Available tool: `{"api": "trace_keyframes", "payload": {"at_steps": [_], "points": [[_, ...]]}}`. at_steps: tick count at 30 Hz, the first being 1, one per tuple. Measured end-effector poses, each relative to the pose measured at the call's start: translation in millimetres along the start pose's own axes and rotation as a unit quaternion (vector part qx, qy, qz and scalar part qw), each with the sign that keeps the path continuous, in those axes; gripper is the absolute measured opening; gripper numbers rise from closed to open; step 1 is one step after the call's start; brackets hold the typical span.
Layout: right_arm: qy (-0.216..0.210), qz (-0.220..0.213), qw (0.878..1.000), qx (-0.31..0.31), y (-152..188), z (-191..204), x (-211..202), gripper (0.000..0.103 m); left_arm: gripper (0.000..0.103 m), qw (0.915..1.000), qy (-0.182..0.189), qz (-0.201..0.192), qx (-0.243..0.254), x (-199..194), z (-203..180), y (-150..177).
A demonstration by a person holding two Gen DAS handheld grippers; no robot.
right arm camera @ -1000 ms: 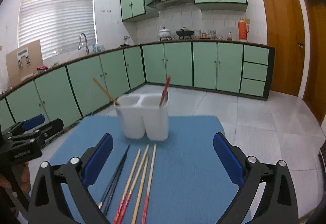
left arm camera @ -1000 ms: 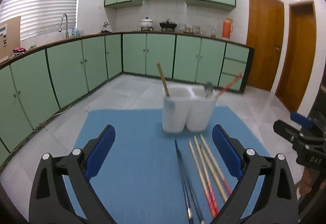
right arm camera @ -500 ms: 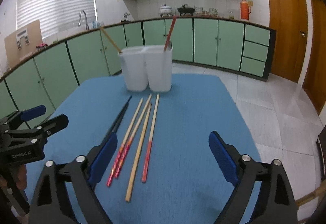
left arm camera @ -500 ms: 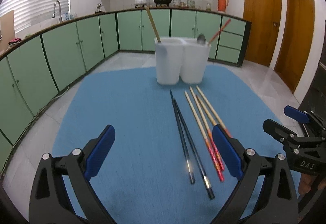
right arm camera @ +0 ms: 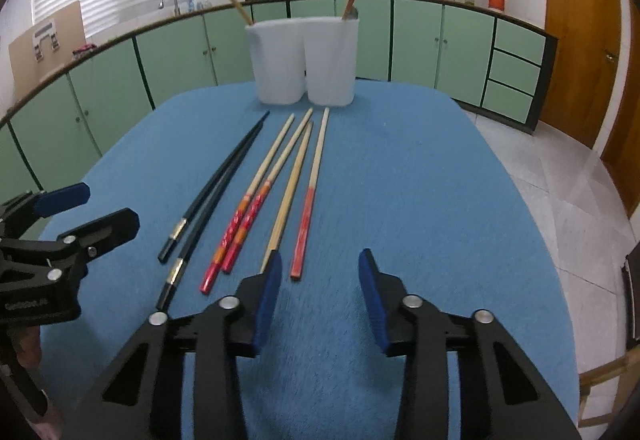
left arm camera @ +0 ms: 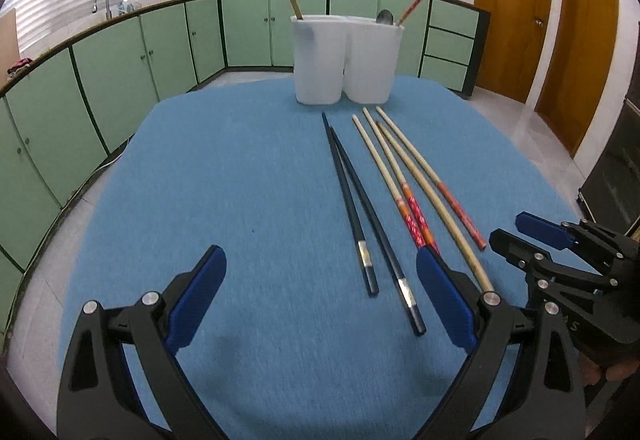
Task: Organize utensils
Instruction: 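Move both open tools back over the remaining chopsticks, then grasp a black chopstick with the left tool while the right tool grasps a plain wooden chopstick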
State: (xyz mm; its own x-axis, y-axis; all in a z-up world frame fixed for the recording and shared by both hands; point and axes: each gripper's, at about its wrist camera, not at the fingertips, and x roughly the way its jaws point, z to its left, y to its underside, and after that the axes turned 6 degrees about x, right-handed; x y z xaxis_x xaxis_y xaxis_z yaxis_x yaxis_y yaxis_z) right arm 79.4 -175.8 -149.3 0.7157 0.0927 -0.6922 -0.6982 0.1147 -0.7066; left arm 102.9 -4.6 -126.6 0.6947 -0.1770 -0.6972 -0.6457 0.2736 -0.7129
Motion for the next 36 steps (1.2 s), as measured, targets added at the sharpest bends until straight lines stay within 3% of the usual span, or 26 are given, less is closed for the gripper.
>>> {"api": "trace_keyframes", "payload": {"at_steps": [4,26,30,33,36], "points": [[-0.004,0.014,1.0,-0.002,4.1,2.9,6.4,0.03,0.093,1.0,0.0,0.008,-0.002,3.8,-3.1,3.4],[0.015,0.038,0.999,-0.017,2.4,14.9,22.2,0.024,0.093,0.9996,0.004,0.024,-0.013,17.5,-2.5,5.8],[0.014,0.039,0.999,-0.021,2.4,15.9,22.9,0.016,0.093,0.9994,0.006,0.031,-0.012,23.0,-5.0,7.1],[0.015,0.039,0.999,-0.028,3.1,18.3,22.4,0.008,0.082,0.9989,0.008,0.043,-0.014,29.5,-4.0,7.2],[0.01,0.04,0.999,-0.025,3.2,17.7,21.7,0.007,0.079,0.998,0.012,0.059,-0.019,36.7,-1.6,9.1]]}}
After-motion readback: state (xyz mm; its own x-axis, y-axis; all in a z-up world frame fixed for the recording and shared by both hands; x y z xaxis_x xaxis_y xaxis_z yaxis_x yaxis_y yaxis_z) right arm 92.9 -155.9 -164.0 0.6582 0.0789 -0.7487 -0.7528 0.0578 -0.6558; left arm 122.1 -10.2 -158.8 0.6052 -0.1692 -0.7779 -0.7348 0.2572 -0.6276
